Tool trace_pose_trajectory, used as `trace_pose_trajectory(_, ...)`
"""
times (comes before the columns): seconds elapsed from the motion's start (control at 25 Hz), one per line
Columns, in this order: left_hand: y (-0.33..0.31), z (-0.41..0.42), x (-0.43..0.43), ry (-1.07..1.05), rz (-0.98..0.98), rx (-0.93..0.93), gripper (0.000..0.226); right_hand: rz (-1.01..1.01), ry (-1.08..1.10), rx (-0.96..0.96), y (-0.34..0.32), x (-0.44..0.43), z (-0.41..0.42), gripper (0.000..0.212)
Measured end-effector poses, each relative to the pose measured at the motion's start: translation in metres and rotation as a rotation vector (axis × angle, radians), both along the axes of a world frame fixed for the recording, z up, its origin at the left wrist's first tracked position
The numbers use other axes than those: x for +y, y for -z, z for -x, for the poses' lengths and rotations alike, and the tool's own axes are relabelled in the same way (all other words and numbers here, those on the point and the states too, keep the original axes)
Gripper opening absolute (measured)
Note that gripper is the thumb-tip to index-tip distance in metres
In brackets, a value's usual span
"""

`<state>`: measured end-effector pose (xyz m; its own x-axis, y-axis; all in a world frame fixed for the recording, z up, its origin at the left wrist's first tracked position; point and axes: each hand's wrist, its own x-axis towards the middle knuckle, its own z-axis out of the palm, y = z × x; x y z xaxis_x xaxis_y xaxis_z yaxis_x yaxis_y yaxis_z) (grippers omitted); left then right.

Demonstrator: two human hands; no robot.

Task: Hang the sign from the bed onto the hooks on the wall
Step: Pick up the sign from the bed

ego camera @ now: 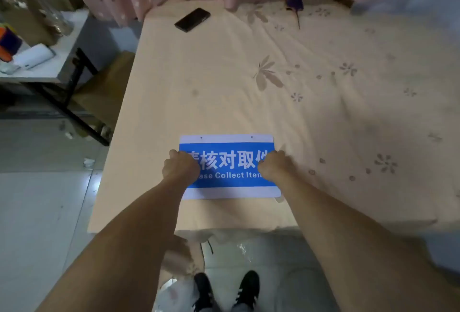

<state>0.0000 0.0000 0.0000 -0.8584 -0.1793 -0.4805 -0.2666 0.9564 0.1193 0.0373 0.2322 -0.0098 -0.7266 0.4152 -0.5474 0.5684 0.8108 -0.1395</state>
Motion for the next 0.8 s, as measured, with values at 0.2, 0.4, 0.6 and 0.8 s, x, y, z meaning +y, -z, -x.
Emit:
trace_pose_trajectory(0.2, 0.009, 0.006, -0.002, -0.109, -0.093, -0.016, 0.041, 0.039, 0.064, -0.003, 0.001, -0.002, 0.005, 0.039)
trace_pose_trajectory(0.4, 0.008, 0.015, -0.015, -0.215, -0.238, 0.072, 0.039, 0.091, 0.196, 0.134, -0.004, 0.005, 0.008, 0.022)
trace_pose_trajectory(0.6, -0.035, 0.038, -0.013, -0.224, -0.331, 0.318, 0.034, 0.106, 0.254, 0.351, -0.054, 0.01, 0.028, 0.033)
trace_pose_trajectory(0.8, -0.134, 0.073, -0.005, -0.222, -0.423, 0.524, 0.03, 0.102, 0.258, 0.584, -0.15, 0.02, 0.062, 0.043)
